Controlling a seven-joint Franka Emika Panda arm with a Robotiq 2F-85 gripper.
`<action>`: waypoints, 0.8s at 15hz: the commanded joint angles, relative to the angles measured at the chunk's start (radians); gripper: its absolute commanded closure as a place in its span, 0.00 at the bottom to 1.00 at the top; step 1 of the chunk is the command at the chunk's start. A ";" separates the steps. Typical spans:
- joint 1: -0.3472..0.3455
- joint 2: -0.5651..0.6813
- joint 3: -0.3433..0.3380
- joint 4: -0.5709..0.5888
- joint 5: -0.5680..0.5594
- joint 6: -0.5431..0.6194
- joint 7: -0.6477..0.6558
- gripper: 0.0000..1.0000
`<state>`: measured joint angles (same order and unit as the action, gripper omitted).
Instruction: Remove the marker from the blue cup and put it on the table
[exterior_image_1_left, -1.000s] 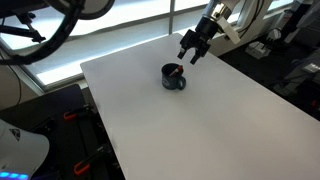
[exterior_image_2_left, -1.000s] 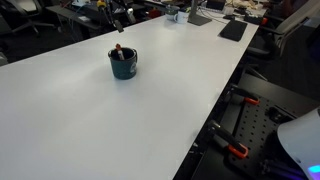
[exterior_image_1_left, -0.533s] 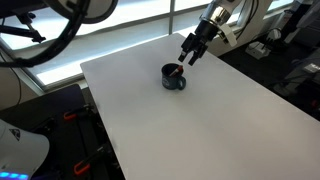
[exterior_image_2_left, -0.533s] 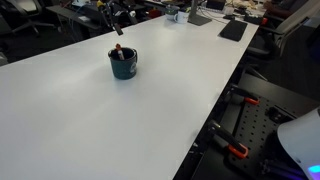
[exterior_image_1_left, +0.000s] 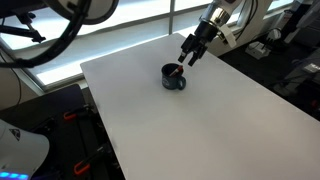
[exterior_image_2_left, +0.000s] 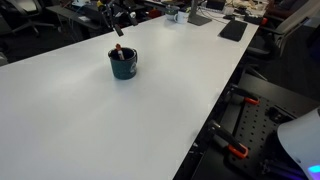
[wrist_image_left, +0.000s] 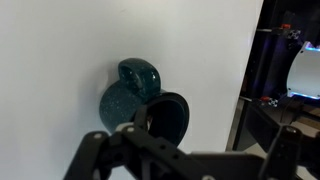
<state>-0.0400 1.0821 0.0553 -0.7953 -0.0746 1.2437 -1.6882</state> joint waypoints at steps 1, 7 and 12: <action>-0.001 0.008 0.003 0.012 -0.006 0.000 -0.031 0.00; 0.029 0.056 -0.005 0.089 -0.076 -0.018 -0.188 0.00; 0.059 0.098 -0.003 0.145 -0.134 -0.024 -0.308 0.00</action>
<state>-0.0066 1.1389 0.0560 -0.7235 -0.1725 1.2440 -1.9244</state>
